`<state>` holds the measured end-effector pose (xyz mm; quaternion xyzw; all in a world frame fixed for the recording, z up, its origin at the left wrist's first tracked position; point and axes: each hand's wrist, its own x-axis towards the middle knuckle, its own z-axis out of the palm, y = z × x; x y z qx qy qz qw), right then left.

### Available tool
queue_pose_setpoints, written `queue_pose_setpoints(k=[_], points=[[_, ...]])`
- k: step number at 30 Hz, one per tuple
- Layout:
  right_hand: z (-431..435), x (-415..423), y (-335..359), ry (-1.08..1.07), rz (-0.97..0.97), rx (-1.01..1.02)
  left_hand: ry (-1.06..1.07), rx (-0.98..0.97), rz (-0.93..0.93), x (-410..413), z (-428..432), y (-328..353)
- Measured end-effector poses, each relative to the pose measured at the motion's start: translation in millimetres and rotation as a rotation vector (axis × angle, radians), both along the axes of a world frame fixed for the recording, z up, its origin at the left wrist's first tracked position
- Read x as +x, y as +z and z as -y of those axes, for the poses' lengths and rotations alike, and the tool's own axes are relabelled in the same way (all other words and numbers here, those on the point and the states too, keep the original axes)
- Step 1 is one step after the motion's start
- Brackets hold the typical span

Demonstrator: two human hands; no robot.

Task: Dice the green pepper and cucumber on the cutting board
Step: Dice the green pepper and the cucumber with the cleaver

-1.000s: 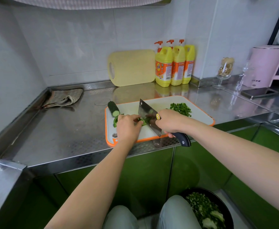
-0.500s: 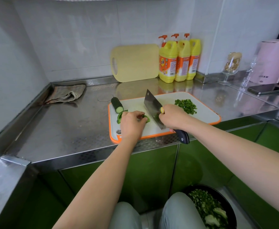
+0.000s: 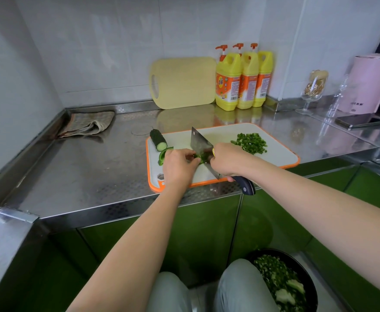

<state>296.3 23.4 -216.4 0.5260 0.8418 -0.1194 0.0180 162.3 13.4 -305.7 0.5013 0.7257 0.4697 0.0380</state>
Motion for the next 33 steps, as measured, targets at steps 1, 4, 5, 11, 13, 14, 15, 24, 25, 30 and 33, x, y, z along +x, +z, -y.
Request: queue_pose_setpoints(k=[1, 4, 5, 11, 13, 14, 15, 24, 25, 30, 33], points=[[-1, -2, -3, -0.010, -0.017, -0.001, 0.001, 0.003, 0.004, 0, 0, 0], [-8, -2, -7, -0.012, -0.104, 0.023, 0.006, 0.005, 0.028, 0, 2, 1], [-9, 1, -6, -0.010, -0.127, 0.035, 0.007, 0.004, 0.036, 0, 2, 1], [-2, 17, 8, 0.028, -0.196, -0.035, 0.005, -0.001, 0.038, -2, -1, 0], [1, 16, 10, 0.035, -0.148, -0.057, 0.004, 0.002, 0.035, -2, -1, 0], [2, 15, 9, 0.034, -0.123, -0.065, 0.003, 0.003, 0.032, -2, -1, 0], [2, 14, 6, 0.033, -0.108, -0.071, 0.002, 0.002, 0.030, -2, 0, 0], [2, 19, 8, 0.050, -0.222, 0.020, 0.009, -0.024, -0.014, -2, -2, -1], [4, 18, 9, 0.058, -0.205, 0.020, 0.011, -0.024, -0.018, -1, -2, -1], [8, 16, 7, 0.069, -0.133, 0.045, 0.015, -0.027, -0.020, -1, -1, -1], [8, 15, 5, 0.074, -0.107, 0.055, 0.013, -0.027, -0.028, 0, 0, 0]])
